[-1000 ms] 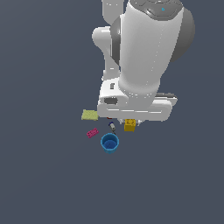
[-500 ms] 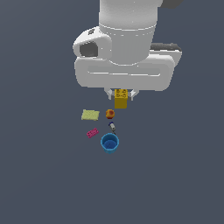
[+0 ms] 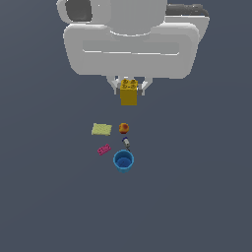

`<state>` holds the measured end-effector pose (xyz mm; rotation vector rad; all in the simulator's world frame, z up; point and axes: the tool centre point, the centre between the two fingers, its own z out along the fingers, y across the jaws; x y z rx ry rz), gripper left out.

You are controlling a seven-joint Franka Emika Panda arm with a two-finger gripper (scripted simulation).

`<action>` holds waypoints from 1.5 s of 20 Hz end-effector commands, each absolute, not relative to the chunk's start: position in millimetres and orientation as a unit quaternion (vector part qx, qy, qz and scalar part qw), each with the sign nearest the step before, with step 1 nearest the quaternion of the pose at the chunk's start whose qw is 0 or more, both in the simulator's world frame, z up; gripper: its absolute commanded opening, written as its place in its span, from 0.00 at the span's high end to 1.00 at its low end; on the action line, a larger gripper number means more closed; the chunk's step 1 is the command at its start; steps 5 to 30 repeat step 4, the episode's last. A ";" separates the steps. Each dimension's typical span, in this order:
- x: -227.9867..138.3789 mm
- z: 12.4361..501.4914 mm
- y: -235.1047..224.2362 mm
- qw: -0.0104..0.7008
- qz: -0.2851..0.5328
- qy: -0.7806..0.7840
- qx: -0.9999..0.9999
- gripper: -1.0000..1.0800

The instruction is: Pick up a designated object from a clutter of objects.

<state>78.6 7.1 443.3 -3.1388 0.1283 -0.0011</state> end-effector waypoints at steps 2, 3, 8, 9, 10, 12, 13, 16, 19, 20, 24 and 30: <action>78.8 448.5 5.6 0.000 0.000 0.041 -0.999 1.00; 79.0 448.7 5.5 0.000 0.000 0.041 -0.999 1.00; 79.1 448.7 5.5 0.000 0.000 0.041 -0.999 1.00; 79.1 448.7 5.5 0.000 0.000 0.041 -0.999 1.00; 79.1 448.7 5.5 0.000 0.000 0.041 -0.999 1.00; 79.1 448.7 5.5 0.000 0.000 0.041 -0.999 1.00; 79.1 448.7 5.5 0.000 0.000 0.041 -0.999 1.00; 79.1 448.7 5.5 0.000 0.000 0.041 -0.999 1.00; 79.1 448.7 5.5 0.000 0.000 0.041 -0.999 1.00; 79.1 448.7 5.5 0.000 0.000 0.041 -0.999 1.00; 79.1 448.7 5.5 0.000 0.000 0.041 -0.999 1.00; 79.1 448.7 5.5 0.000 0.000 0.041 -0.999 1.00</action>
